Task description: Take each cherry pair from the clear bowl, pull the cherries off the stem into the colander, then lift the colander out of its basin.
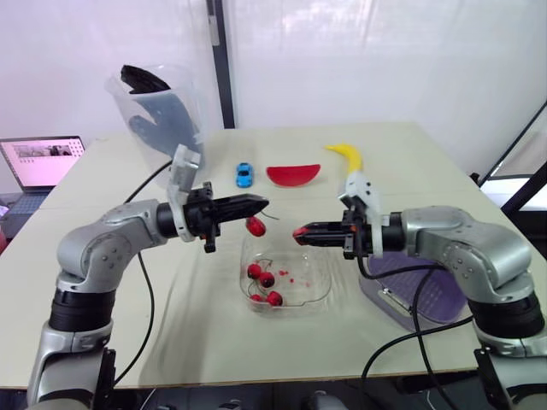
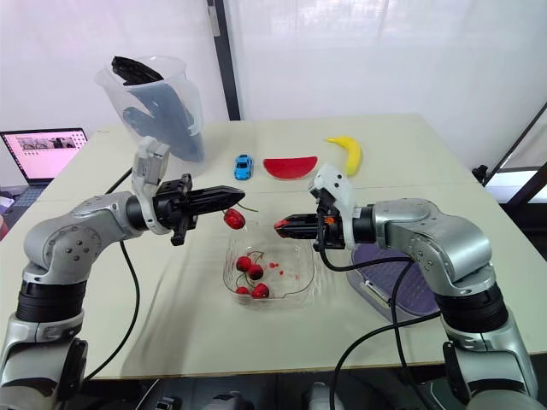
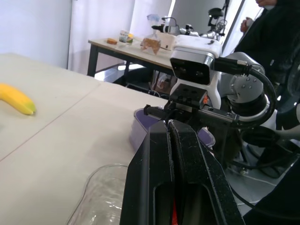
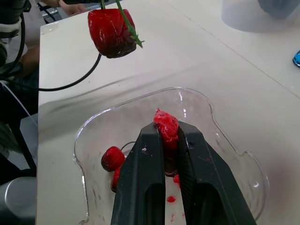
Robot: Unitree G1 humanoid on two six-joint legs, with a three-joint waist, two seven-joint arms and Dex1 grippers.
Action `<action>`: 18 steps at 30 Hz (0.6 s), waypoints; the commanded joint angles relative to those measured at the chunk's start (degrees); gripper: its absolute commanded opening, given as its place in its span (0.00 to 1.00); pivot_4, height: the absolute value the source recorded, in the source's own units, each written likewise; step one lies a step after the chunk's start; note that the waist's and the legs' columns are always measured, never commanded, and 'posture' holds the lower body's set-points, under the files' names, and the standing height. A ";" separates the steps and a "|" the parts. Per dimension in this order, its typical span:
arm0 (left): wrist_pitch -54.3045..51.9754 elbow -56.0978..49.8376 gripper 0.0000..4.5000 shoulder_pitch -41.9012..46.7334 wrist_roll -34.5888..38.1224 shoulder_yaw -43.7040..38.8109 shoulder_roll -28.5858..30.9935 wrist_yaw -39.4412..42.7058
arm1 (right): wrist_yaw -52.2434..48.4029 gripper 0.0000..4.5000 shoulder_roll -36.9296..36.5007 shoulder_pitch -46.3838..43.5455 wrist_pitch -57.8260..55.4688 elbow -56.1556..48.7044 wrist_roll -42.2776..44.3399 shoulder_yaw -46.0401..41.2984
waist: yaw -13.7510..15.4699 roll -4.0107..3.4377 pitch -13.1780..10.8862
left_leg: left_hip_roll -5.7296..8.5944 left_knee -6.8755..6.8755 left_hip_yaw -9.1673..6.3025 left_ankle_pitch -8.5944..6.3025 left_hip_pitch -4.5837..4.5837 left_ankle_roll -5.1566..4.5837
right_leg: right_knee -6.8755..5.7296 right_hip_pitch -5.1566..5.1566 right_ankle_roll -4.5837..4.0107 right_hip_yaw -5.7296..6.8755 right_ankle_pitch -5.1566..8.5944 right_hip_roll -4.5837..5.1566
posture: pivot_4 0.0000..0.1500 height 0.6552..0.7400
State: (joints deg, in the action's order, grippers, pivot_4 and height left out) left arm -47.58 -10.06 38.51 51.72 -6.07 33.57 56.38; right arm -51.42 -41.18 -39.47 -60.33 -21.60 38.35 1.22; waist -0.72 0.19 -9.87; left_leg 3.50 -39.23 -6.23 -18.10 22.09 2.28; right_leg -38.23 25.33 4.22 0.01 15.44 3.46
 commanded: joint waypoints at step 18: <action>2.59 -3.56 0.00 -2.62 0.15 0.25 -2.34 0.92 | -12.58 0.11 -32.74 15.13 23.81 13.71 -20.09 1.32 | -0.06 0.03 -0.04 | -0.11 0.09 0.23 -0.09 -0.57 -0.17 | 0.15 -0.59 0.03 -0.04 0.02 -0.06 | 1.00 1.00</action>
State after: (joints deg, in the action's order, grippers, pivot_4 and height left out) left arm -46.09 -12.14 36.09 51.83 -5.32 31.03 57.20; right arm -64.28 -74.14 -23.29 -39.29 -8.52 20.46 2.56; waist -0.78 0.21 -9.91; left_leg 3.40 -39.13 -5.93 -18.19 21.48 2.12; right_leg -38.08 24.74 4.25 -0.09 15.46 3.40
